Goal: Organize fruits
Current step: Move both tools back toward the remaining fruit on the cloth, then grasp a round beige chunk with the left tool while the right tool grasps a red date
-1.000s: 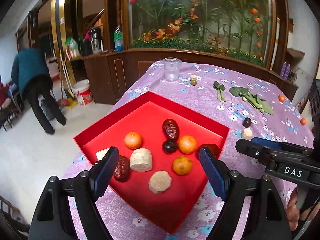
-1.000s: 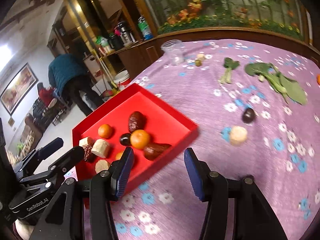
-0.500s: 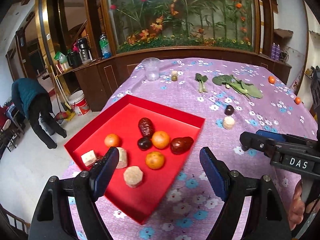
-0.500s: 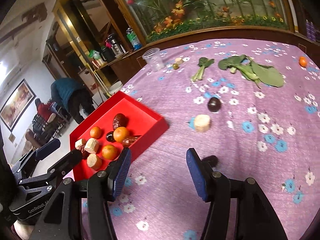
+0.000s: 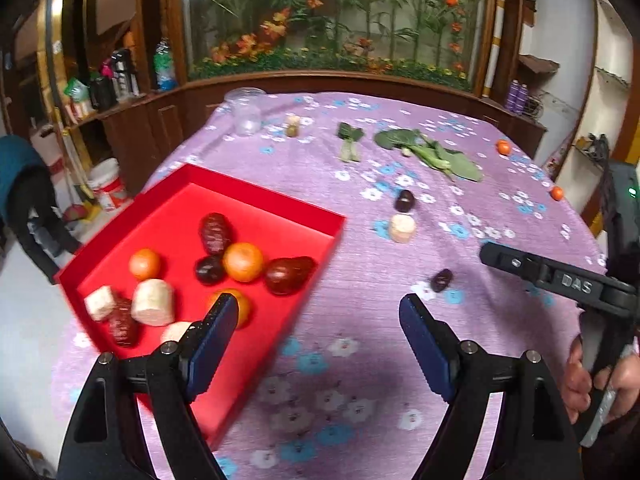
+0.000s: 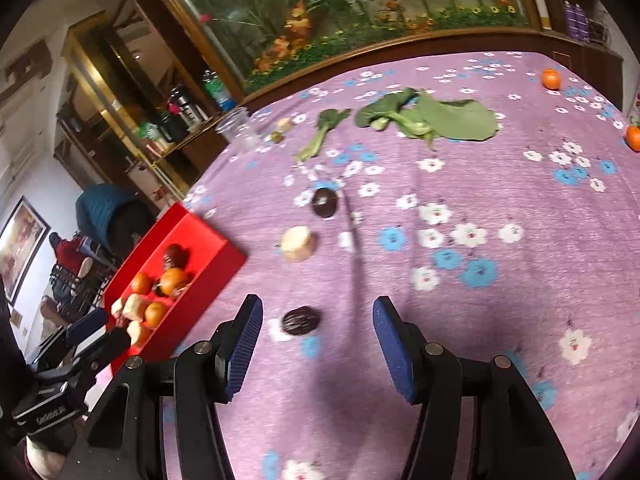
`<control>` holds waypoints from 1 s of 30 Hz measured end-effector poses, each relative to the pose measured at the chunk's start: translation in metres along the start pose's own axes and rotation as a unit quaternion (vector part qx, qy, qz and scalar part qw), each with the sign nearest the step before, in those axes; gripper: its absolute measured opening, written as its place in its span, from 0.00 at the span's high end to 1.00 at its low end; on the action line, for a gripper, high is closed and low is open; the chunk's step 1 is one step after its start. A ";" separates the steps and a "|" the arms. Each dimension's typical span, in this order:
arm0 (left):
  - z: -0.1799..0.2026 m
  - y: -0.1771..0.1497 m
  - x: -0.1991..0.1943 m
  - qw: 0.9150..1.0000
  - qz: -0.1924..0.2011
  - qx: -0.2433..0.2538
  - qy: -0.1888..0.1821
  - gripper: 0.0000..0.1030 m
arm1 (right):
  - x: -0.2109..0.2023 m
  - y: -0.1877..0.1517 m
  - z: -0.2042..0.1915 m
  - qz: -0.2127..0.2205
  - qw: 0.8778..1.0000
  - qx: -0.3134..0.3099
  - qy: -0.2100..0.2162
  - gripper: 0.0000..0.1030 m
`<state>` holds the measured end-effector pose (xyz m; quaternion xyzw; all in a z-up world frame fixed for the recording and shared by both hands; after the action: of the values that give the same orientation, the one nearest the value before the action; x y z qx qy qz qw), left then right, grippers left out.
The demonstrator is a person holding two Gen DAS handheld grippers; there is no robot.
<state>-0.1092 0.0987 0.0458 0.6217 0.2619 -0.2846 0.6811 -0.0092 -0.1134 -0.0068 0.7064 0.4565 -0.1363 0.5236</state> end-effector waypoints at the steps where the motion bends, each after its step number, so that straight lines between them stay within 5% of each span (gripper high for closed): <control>1: 0.002 0.000 0.002 1.000 -0.002 -0.001 -0.005 0.21 | 0.001 0.002 0.001 -0.002 1.000 -0.002 -0.002 0.40; 13: 0.001 0.042 0.040 0.997 -0.014 -0.039 -0.059 0.21 | 0.037 -0.007 -0.031 -0.046 0.995 -0.085 0.019 0.40; 21: 0.030 0.071 0.098 0.994 -0.045 -0.014 -0.099 0.25 | 0.049 -0.009 -0.040 -0.052 0.991 -0.120 0.006 0.43; 25: 0.039 0.076 0.121 0.993 -0.065 -0.001 -0.097 0.30 | 0.033 -0.003 -0.038 -0.012 0.992 -0.122 0.004 0.43; 30: 0.046 0.074 0.144 0.991 -0.090 0.010 -0.094 0.33 | 0.047 -0.011 -0.043 -0.052 0.989 -0.137 0.023 0.43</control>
<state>0.0444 0.0489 -0.0008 0.5728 0.2485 -0.4051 0.6679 -0.0050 -0.0519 -0.0271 0.6063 0.5190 -0.0834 0.5967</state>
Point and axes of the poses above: each gripper's, at about its wrist camera, not at the fingertips, and x roughly the way its jaws point, z to its right, y to its top, the point moved 4 cm from there along x, roughly the way its jaws point, and after that the axes turned 4 degrees about -y, right-handed, at the moved point
